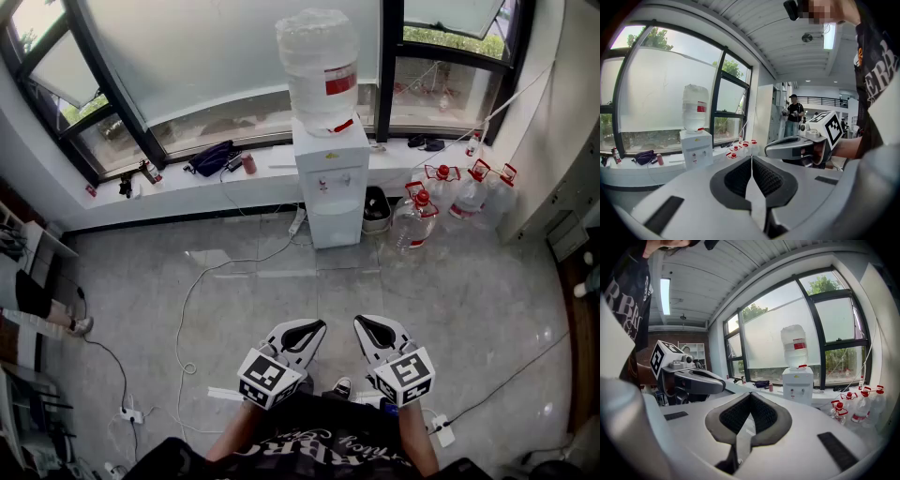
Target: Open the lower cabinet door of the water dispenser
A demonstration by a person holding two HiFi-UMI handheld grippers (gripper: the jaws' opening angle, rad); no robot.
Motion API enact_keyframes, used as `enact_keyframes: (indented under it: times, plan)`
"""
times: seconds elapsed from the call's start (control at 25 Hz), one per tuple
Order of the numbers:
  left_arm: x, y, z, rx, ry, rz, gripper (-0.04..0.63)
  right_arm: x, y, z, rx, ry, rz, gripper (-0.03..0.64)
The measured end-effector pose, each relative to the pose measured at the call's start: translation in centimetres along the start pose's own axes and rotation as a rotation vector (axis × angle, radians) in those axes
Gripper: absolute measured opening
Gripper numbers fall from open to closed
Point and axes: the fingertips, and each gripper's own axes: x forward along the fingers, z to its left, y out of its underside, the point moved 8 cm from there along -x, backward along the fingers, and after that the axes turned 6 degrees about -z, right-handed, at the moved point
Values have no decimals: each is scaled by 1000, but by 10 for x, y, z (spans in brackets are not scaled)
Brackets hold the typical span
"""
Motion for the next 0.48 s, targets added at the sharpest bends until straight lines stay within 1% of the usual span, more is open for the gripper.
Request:
enact_keyframes:
  times: [0.08,0.24,0.48]
  plan:
    - [-1,-3,-3,6,-13,2,18,-2,2,2,-6,-7,1,11]
    - [-2,3,-11,12,-2,4,18,-6,3,3,-14,-15,-5,11]
    - [1,-1,-19,25,1,-5,17,-13,4,0,-16,-16,-7,11]
